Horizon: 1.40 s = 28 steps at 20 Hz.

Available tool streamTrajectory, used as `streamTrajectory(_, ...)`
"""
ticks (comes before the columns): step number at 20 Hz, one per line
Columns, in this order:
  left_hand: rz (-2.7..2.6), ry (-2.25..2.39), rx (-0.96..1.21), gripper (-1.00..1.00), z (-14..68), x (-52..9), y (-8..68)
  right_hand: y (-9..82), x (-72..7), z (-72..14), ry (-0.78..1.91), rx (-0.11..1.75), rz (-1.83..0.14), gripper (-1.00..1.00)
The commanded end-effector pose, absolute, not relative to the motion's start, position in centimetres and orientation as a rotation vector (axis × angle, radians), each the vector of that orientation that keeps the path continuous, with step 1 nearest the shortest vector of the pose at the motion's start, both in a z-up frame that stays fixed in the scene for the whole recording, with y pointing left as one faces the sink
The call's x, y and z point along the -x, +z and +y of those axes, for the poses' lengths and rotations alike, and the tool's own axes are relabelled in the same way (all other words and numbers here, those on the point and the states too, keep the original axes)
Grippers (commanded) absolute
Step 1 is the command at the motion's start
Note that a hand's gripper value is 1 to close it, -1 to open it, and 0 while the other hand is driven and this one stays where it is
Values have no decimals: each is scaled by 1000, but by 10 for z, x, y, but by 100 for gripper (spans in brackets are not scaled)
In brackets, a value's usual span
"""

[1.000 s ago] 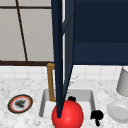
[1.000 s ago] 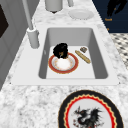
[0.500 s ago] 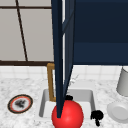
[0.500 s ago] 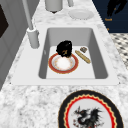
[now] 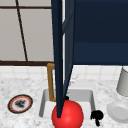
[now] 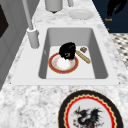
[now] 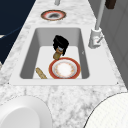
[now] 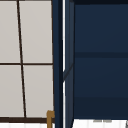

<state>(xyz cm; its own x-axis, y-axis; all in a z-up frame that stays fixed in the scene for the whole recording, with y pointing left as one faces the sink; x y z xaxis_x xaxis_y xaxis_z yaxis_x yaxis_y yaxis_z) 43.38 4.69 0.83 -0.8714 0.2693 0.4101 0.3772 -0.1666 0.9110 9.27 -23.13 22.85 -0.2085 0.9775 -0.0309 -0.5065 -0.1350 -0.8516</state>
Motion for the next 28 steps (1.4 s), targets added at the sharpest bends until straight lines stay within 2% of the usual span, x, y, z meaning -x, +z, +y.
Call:
streamTrajectory(1,-2021,-2256,695,100,67,-431,17,229,-93,-231,1622,754,-880,0)
streamTrajectory(13,-2045,-2223,729,100,146,-423,31,229,-93,-231,1622,754,-880,0)
streamTrajectory(28,-2037,-2231,727,100,221,-407,132,229,-93,-231,1622,754,-880,0)
